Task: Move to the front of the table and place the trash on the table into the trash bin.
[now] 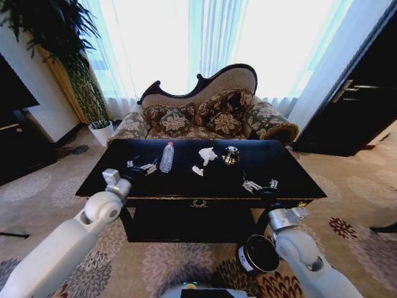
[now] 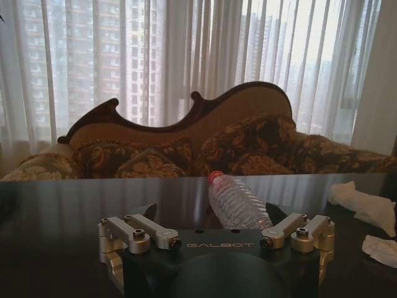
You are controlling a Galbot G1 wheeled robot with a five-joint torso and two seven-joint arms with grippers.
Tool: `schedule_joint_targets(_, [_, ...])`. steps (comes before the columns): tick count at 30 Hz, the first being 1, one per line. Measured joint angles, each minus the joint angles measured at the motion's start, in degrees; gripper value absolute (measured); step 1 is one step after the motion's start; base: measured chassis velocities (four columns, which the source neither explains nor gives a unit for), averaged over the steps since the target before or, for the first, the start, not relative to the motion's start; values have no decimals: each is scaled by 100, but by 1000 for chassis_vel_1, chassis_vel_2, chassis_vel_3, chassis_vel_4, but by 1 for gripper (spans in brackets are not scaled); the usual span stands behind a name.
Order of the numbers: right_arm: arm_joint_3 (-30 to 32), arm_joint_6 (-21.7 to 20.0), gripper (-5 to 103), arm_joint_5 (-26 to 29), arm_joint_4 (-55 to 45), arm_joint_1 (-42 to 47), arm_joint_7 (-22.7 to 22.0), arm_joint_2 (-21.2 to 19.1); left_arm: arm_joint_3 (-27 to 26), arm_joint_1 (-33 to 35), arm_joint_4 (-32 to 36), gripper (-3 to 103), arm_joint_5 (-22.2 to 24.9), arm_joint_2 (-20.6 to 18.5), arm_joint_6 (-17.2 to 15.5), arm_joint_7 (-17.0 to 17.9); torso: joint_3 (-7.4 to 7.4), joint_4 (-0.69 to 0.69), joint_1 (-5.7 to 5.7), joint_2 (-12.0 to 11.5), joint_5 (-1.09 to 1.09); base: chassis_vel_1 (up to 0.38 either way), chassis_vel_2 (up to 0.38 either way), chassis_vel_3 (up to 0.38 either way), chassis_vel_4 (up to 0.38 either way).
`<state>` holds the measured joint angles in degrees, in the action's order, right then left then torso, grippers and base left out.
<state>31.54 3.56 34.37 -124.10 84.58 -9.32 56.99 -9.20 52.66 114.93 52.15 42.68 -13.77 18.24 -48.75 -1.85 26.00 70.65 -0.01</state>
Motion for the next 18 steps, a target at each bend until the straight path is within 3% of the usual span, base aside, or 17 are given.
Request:
schedule_joint_targets(5, [0, -3, 100, 3, 36, -7, 0, -8, 470, -467, -170, 88, -8, 204, -35, 223, 0, -1, 1, 0, 1, 0, 0, 0, 0])
schedule_joint_targets(11, [-1, -3, 100, 13, 47, -13, 5, -18, 779, -751, -316, 97, -110, 518, -65, 382, 0, -1, 0, 0, 1, 0, 0, 0, 0])
schedule_joint_targets(18, [-1, -6, 100, 19, 52, -21, 8, -26, 936, -833, -380, 100, -195, 708, -84, 435, 0, -1, 1, 0, 1, 0, 0, 0, 0])
